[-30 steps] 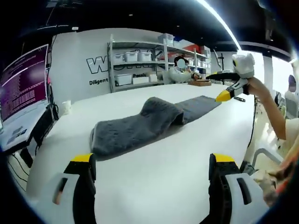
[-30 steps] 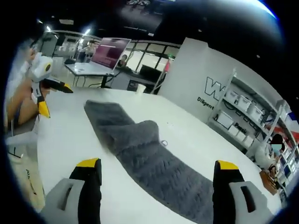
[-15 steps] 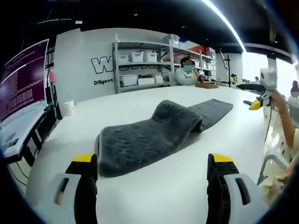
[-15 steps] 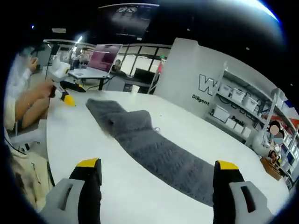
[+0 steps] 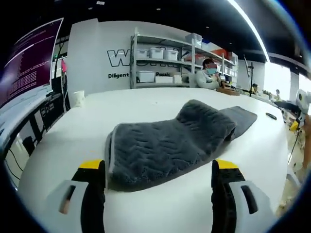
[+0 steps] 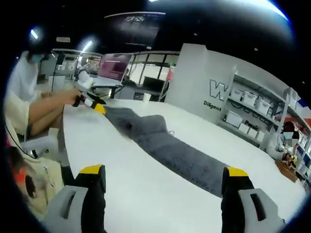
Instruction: Open the folded towel by lifting each exposed corner and separating the folded layers until the towel lies flat within the target outline without major curled edges
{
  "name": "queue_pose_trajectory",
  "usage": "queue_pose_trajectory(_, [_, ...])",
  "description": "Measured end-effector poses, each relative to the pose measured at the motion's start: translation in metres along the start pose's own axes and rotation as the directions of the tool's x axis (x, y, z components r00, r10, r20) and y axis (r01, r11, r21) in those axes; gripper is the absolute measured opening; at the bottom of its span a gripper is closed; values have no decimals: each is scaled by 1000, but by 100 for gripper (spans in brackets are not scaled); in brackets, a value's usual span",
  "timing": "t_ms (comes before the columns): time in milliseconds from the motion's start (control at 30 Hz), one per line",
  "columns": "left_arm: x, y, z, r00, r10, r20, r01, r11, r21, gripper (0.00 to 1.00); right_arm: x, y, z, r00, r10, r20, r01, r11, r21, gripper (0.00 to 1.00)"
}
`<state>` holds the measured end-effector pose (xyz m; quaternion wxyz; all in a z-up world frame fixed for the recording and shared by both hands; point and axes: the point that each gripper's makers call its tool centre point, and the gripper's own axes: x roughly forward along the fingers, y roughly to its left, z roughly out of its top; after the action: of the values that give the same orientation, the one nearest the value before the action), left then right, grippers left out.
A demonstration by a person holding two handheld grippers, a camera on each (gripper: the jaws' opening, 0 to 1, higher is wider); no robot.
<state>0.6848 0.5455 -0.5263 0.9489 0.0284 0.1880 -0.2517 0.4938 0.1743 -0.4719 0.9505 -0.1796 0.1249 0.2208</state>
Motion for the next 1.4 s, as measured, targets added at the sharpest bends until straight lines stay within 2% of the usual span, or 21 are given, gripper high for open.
queue_pose_trajectory(33, [0,2,0,1000,4,2,-4,1000,-1,84,-2,5,-3,1000,19,-12,-19,1000,-4,99])
queue_pose_trajectory(67, [1,7,4,999,25,29,-25,1000,-2,82,-5,12,-9,999,42,-33,-42,999,-11,99])
queue_pose_trajectory(200, [4,16,5,998,47,46,-46,999,-24,73,-12,25,-13,998,61,-29,-62,998,-15,99])
queue_pose_trajectory(300, [8,22,-1,997,69,17,-69,998,3,65,-15,29,-14,997,69,-26,-69,997,-14,99])
queue_pose_trajectory(467, [14,37,-6,994,108,0,-108,994,-8,53,-19,32,-15,997,77,-17,-77,997,-11,99])
queue_pose_trajectory(533, [17,42,-9,992,126,-9,-126,992,-14,43,-19,33,-15,996,84,-11,-84,996,-8,99])
queue_pose_trajectory(600, [19,49,-17,987,157,-46,-158,987,-25,37,-17,33,-16,996,90,-9,-90,996,0,99])
queue_pose_trajectory(767, [20,49,-16,983,176,-42,-178,983,-37,32,-15,31,-21,996,88,-20,-88,996,0,99])
queue_pose_trajectory(867, [22,47,-16,985,169,-38,-170,985,-27,24,-16,34,-21,995,103,-17,-103,995,-3,99])
queue_pose_trajectory(967, [23,50,-15,982,187,-29,-187,982,-11,18,-16,36,-19,993,114,-6,-114,993,2,99])
queue_pose_trajectory(1167, [20,65,-14,966,257,-36,-256,966,21,14,-21,36,-18,993,118,3,-118,993,-12,99])
queue_pose_trajectory(1267, [18,80,-14,952,305,-38,-302,951,59,14,-22,37,-18,993,120,11,-120,993,-10,99])
queue_pose_trajectory(1400, [16,89,-15,944,328,-36,-327,944,49,14,-21,37,-18,993,119,9,-118,993,-10,99])
